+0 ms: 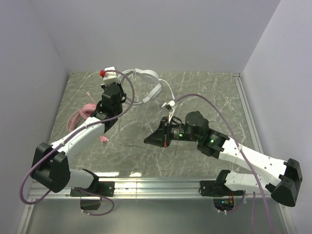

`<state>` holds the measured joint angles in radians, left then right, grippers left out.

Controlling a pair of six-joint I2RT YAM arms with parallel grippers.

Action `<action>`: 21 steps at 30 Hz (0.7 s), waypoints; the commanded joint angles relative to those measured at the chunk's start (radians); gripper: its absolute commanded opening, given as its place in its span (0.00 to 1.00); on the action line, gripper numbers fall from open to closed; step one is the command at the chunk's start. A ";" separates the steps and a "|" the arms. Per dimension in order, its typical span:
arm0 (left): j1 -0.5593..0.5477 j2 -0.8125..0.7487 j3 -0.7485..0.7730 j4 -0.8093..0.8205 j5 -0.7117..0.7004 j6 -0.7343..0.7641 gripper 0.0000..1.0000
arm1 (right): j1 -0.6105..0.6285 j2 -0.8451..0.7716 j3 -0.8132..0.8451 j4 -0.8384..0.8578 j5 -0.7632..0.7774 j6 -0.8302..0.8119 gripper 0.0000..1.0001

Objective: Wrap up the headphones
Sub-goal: Wrap the headphone cable with the right arm

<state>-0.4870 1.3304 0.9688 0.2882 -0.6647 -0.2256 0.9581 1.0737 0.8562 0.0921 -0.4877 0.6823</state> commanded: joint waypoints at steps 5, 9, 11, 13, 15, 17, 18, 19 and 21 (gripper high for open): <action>0.019 0.032 0.015 0.150 -0.039 0.012 0.00 | 0.018 -0.135 0.096 -0.084 0.021 -0.058 0.13; 0.019 0.043 0.018 0.154 -0.015 0.032 0.00 | 0.016 -0.179 0.156 -0.218 0.116 -0.107 0.13; 0.019 0.044 0.018 0.155 -0.006 0.052 0.00 | 0.008 -0.198 0.197 -0.296 0.176 -0.138 0.13; 0.018 0.049 0.018 0.161 -0.004 0.081 0.00 | 0.005 -0.204 0.227 -0.378 0.216 -0.159 0.13; 0.019 0.044 0.010 0.172 0.011 0.110 0.00 | -0.001 -0.221 0.257 -0.417 0.267 -0.171 0.12; 0.019 0.035 -0.001 0.189 0.037 0.135 0.00 | -0.007 -0.241 0.265 -0.443 0.306 -0.184 0.12; 0.019 0.029 -0.011 0.193 0.074 0.161 0.00 | -0.015 -0.247 0.267 -0.451 0.325 -0.187 0.12; 0.018 0.024 -0.016 0.193 0.098 0.181 0.00 | -0.021 -0.253 0.270 -0.468 0.340 -0.197 0.12; 0.018 0.004 -0.033 0.186 0.190 0.271 0.00 | -0.039 -0.261 0.283 -0.495 0.394 -0.210 0.12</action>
<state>-0.4854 1.3762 0.9569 0.3828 -0.5762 -0.0940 0.9356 0.8513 1.0672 -0.3702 -0.1707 0.5152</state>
